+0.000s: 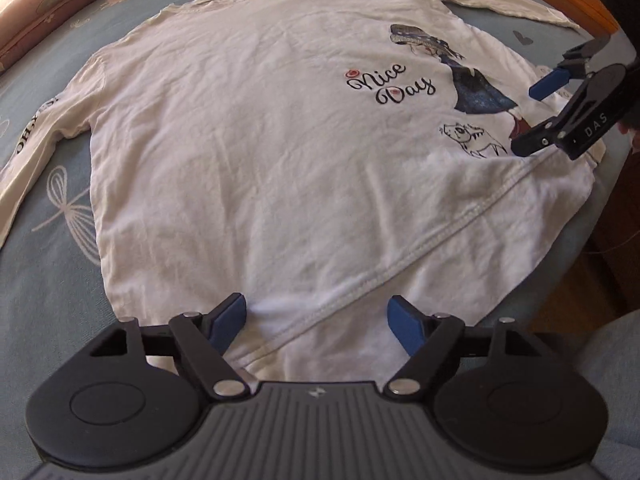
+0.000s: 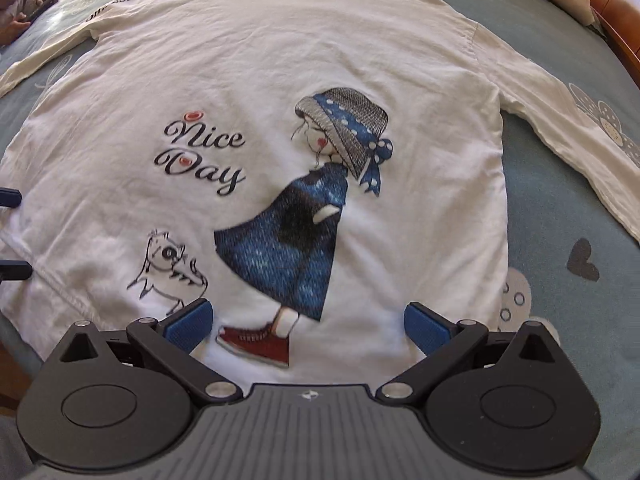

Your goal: Fold clothes

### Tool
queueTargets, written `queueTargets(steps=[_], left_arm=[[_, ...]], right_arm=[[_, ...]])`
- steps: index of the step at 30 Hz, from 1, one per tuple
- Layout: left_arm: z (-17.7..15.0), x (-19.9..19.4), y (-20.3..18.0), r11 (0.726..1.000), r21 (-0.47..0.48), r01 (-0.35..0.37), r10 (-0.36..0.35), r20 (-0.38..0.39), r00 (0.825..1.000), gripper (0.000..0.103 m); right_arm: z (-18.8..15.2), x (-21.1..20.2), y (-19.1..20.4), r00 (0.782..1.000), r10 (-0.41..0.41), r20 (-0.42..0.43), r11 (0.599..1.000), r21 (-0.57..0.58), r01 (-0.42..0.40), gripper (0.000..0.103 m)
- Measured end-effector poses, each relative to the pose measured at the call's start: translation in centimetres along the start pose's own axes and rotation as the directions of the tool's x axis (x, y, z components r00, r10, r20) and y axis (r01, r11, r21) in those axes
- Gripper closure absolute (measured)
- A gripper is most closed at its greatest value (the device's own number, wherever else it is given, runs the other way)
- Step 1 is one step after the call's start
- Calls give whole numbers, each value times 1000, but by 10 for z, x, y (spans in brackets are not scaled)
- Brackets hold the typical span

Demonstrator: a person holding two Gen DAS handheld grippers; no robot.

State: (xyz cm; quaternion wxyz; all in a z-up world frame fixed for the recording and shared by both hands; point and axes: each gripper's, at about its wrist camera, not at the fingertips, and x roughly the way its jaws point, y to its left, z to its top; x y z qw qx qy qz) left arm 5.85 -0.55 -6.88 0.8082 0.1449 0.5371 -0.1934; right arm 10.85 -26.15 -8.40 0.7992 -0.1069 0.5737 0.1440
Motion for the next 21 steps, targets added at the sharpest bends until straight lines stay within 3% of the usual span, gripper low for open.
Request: queueTargets(steps=[2,7,11,13,18,21], left_arm=[[-3,-5,-4,1000,19,-8,9,-37,999,26],[27,-10,-13,997,47,-61,55,116,992,26],[46,7,-26,997,60,-49,40,154,987,26],[44,14,-34,993,99,-57,43,139,989,26],[8,10,-27,998,-51,-21,23,34,999,22],[-2,1,-31,999,-15,-37,37,-18,999,22]], right_arm=[[-10,-6,1,1000,2,-27,999,-32,-3,0],[15,-18,23,995,61,82,990,-131,-50,0],[29,1,50,986,120,116,974,-206,-94,0],[23,5,56,986,114,120,969,-235,-83,0],[-14,-3,50,992,102,72,959,-272,-79,0],[-36,-12,45,995,99,26,946,-312,-86,0]])
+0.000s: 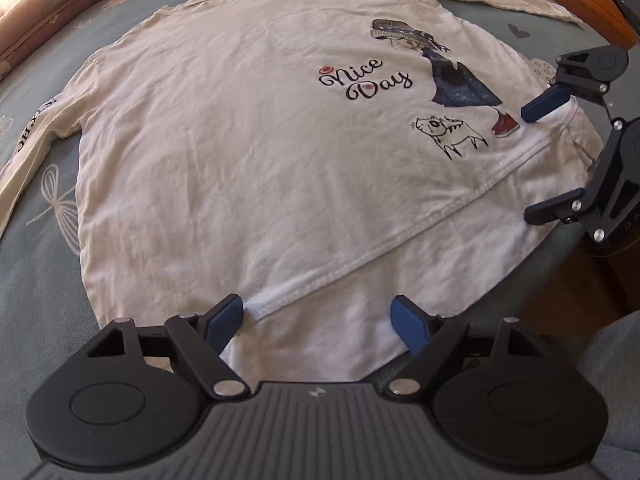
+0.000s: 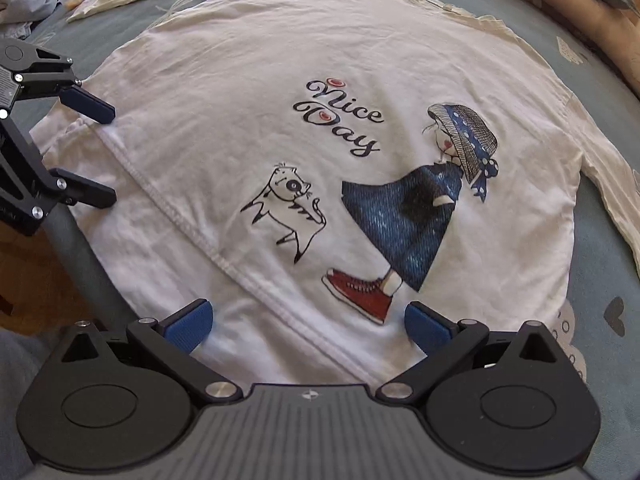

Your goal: Fold clothes

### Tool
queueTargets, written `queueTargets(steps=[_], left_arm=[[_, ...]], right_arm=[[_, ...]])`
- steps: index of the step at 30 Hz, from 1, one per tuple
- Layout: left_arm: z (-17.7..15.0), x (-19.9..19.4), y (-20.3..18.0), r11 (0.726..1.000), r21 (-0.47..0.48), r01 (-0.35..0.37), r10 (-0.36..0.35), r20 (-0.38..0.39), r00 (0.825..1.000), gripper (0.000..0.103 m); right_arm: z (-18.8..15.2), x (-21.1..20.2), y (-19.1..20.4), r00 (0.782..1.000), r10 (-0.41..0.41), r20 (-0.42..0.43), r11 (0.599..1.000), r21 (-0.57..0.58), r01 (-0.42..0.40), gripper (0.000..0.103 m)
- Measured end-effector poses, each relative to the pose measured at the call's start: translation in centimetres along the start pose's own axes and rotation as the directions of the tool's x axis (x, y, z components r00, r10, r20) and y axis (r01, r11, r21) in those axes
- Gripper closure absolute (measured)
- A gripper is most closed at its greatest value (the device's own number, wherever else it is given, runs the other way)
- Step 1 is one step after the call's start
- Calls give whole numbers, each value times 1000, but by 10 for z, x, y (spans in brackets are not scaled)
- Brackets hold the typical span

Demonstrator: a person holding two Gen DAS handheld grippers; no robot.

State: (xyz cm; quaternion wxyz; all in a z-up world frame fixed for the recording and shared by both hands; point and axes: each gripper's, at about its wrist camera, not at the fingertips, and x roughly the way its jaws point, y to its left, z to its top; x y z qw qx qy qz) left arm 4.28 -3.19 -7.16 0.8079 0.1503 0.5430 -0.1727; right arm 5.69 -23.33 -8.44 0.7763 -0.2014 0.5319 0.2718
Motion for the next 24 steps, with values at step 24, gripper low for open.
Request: queueTargets(steps=[24], left_arm=[[8,17,23,997,-76,10,-12,-30,999,0]], right_arm=[[-44,-12,-45,996,-21,-81,964,261,41,0]])
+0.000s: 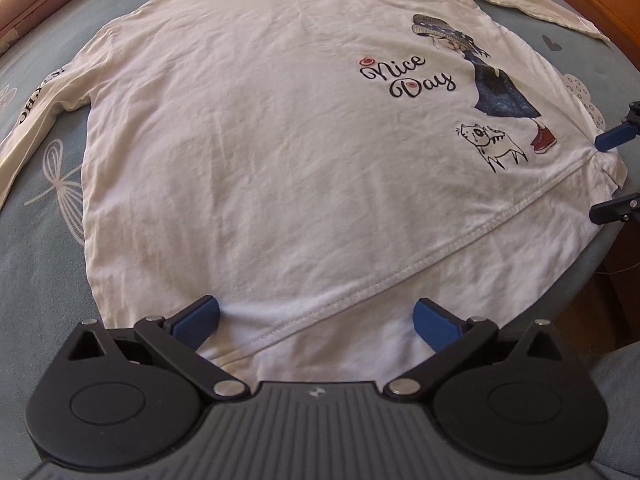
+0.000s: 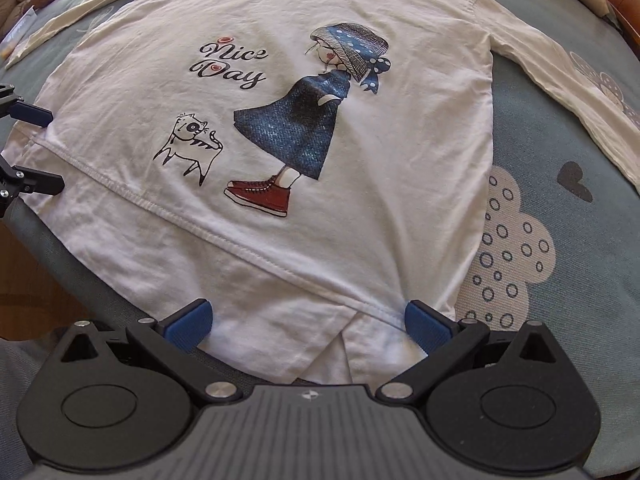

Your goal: Fold clothes

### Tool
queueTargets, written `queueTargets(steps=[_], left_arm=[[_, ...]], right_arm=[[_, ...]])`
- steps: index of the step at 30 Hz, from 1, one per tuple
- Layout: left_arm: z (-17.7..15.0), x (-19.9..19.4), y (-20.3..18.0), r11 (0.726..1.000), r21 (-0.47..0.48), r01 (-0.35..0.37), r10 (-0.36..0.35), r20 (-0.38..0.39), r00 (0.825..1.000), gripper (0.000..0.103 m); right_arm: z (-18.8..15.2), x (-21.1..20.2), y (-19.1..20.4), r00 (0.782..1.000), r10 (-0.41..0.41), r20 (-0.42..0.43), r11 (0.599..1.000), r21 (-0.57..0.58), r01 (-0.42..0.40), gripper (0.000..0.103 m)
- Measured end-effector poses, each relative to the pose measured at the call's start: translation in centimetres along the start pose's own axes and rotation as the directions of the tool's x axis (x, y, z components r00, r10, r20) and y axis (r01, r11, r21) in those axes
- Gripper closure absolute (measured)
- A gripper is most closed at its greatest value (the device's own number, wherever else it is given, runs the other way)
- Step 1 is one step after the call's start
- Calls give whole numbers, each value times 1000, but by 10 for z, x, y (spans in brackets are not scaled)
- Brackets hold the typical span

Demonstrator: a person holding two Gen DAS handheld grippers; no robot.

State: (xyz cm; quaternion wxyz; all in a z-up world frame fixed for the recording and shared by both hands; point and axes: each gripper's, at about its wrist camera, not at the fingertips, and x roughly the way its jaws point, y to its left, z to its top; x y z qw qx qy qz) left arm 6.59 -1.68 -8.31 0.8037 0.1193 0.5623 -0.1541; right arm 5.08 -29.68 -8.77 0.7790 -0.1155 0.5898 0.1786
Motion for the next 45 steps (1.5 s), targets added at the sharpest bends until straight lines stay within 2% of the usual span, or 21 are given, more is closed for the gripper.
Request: queueTargets(steps=[4,5,7,9,12,13,16,18,21,26,29,31,34,37,39,42,45], left_arm=[[1,1,1,1000,-8,1,-1,-2,1000,0],[1,1,1,1000,-9,0,0,0,1000,0],[0,1,1,1000,-12,-3,3,6,1000,0],[0,1,1,1000,-12,-4,4,5,1000,0],[8,1,1,1000,-7,-5,4,-41,999,1],[9,0,1,1000,-13,-4,3,-56,998,1],[2,-7,13,994,-104,-15,8,-62,998,1],[-14,-5,33,972,-235,-30,3,-116,993,1],[-24,-13,46,953,-298,-59,19,-134,991,2],[-7,-21,55,953,-303,-23,13,-36,999,2],[1,-5,62,947,-319,-30,16,-47,999,2],[-3,-4,64,944,-328,-46,34,-43,999,2],[-13,-7,60,941,-332,-70,44,-83,996,2],[-6,-14,55,961,-265,-84,61,-92,994,6],[10,-23,57,968,-243,-67,65,-18,998,7],[42,-19,71,965,-260,-28,49,73,996,7],[67,2,86,956,-292,-12,47,113,993,7]], right_arm=[[-2,-7,-11,996,-24,-91,996,85,31,0],[0,-10,-15,996,-19,-84,993,118,29,0],[11,-19,-21,1000,-21,-10,987,162,23,0],[24,-20,-22,998,-30,49,989,148,22,0],[35,-1,-26,999,-29,33,989,145,24,0],[35,7,-28,1000,-27,4,987,159,26,0],[26,6,-28,1000,-29,6,989,147,27,0],[22,6,-24,999,-41,-6,994,103,41,0],[22,7,-23,999,-43,-16,996,82,44,0],[26,11,-25,998,-51,-21,991,125,53,0],[27,11,-24,998,-54,-22,990,126,56,0],[28,11,-26,998,-48,-29,991,123,51,0],[27,12,-25,999,-47,-26,991,121,50,0],[26,12,-24,998,-53,-17,991,125,54,0],[26,12,-23,998,-57,-14,990,131,59,0],[25,13,-22,998,-63,-16,988,139,64,0],[28,14,-21,998,-65,-25,988,141,68,0]])
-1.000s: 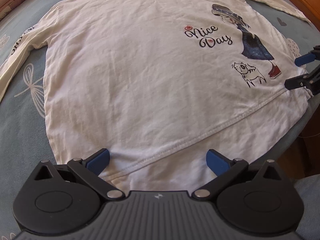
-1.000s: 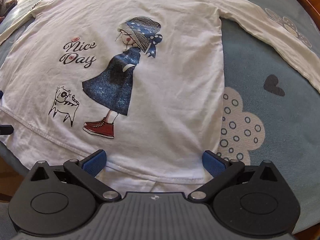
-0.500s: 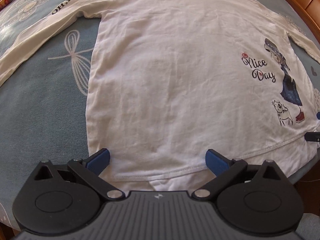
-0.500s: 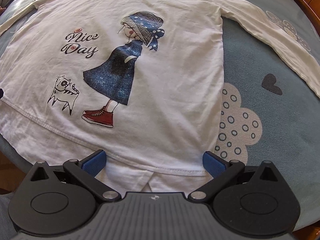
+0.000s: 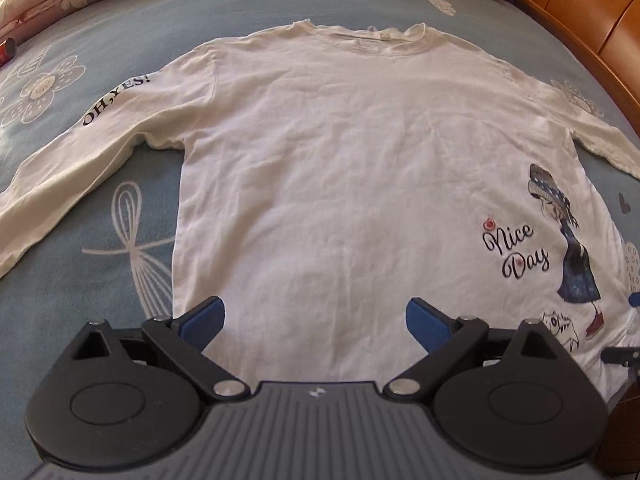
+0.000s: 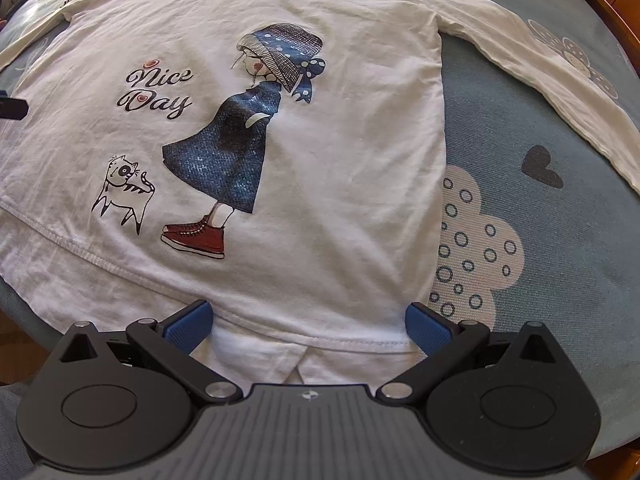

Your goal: Fold clothes

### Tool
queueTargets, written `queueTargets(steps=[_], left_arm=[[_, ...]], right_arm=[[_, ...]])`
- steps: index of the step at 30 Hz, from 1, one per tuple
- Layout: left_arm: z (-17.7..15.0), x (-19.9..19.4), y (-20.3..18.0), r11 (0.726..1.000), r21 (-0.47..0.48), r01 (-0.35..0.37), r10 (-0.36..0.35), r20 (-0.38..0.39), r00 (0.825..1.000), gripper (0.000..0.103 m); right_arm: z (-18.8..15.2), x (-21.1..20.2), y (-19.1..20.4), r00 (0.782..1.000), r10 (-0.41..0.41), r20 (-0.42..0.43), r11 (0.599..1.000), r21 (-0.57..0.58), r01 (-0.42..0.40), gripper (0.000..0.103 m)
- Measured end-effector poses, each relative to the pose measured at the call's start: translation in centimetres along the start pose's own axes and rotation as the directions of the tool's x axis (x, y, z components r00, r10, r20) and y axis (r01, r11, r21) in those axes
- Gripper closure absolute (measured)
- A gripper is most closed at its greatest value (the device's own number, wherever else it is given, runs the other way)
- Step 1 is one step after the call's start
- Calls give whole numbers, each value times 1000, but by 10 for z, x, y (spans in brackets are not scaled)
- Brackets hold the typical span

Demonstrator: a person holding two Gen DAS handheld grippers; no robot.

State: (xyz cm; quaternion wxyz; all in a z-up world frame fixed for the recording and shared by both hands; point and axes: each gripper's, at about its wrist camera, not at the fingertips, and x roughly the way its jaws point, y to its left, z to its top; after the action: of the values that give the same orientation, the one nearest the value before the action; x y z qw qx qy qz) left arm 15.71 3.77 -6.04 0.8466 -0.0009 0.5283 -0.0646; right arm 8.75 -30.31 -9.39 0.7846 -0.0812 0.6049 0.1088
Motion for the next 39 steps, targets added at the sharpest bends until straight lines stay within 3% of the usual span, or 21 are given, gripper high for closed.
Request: queueTargets(steps=[2,5,10,13,17,20,22,24,27,31,33,36,39], left_arm=[[7,11,5,1000,-28,1,-1,9,1000,7],[4,21,19,997,-78,7,-10,-36,999,7],[-10,2,20,999,1,46,-45,-121,992,9],[10,-17,32,997,58,55,-52,-58,997,11],[70,-23,77,996,86,-26,19,74,997,12],[104,-12,114,995,52,-81,76,101,992,31],[121,-6,137,998,-26,-56,58,102,993,34],[123,-1,142,999,-20,-38,40,96,995,35],[108,3,128,990,119,-73,63,88,994,48],[84,11,106,937,325,-125,102,88,991,57],[82,18,107,929,349,-119,99,73,992,68],[82,28,114,930,349,-112,99,56,994,75],[84,36,117,915,385,-123,113,47,992,81]], right_arm=[[3,1,1,1000,-2,-10,1000,0,2,0],[4,1,2,1000,-4,-19,1000,1,4,0],[15,2,7,996,-31,-82,999,13,32,0],[29,-7,13,995,-58,-81,998,25,60,0],[58,-30,21,997,-79,2,995,57,79,0],[88,-40,31,996,-76,54,994,87,71,0],[106,-43,40,994,-65,87,994,96,57,0],[123,-45,51,992,-56,116,995,93,45,0],[141,-43,70,990,-43,135,997,65,34,0],[151,-40,90,991,-31,128,1000,6,31,0],[155,-36,97,992,-36,121,999,-21,39,0],[160,-31,101,993,-41,113,998,-38,46,0],[164,-26,103,994,-44,102,998,-35,48,0]])
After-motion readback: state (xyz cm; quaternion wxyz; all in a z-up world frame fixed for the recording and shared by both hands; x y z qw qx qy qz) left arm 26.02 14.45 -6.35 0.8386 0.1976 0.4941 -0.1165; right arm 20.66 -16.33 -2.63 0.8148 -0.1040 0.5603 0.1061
